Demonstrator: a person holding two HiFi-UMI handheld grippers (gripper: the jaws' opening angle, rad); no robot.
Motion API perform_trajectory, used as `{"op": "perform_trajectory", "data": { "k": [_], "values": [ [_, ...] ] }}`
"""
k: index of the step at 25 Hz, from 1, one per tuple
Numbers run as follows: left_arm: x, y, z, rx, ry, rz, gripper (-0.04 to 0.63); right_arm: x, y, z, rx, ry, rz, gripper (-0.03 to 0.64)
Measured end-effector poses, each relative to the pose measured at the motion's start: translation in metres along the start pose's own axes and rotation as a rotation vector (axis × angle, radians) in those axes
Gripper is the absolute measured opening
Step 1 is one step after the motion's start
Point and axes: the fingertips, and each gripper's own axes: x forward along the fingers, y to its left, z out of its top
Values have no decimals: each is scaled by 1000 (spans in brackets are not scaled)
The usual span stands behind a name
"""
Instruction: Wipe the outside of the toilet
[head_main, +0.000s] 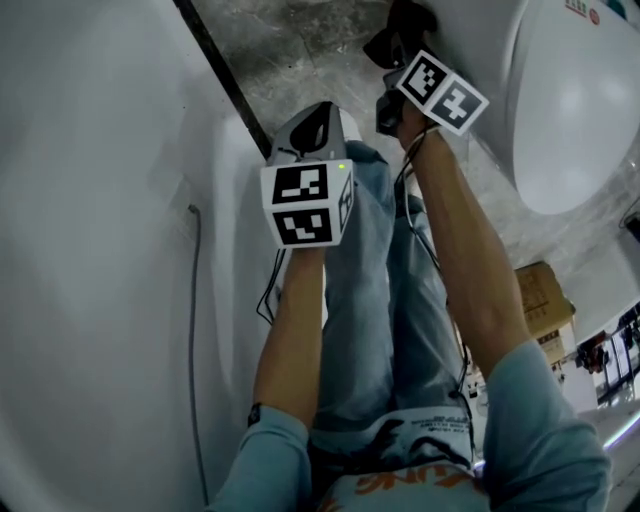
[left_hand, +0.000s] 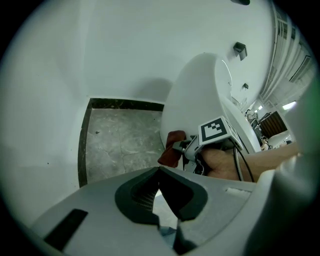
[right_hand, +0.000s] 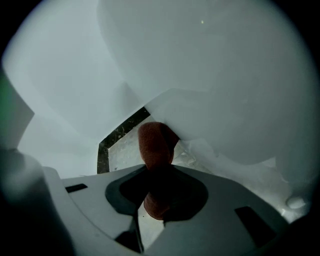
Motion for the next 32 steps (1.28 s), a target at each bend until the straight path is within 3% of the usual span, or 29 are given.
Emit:
{"op": "perform_trajectory", "data": {
  "k": [8,32],
  "values": [
    [1,15,-1,-12,-5,5,-5,16,-4,6,26,-12,-30,74],
    [-31,-14,-59,-15,-41,39,-5,-42,-77,-68,-5,55,-91,74]
  ]
}}
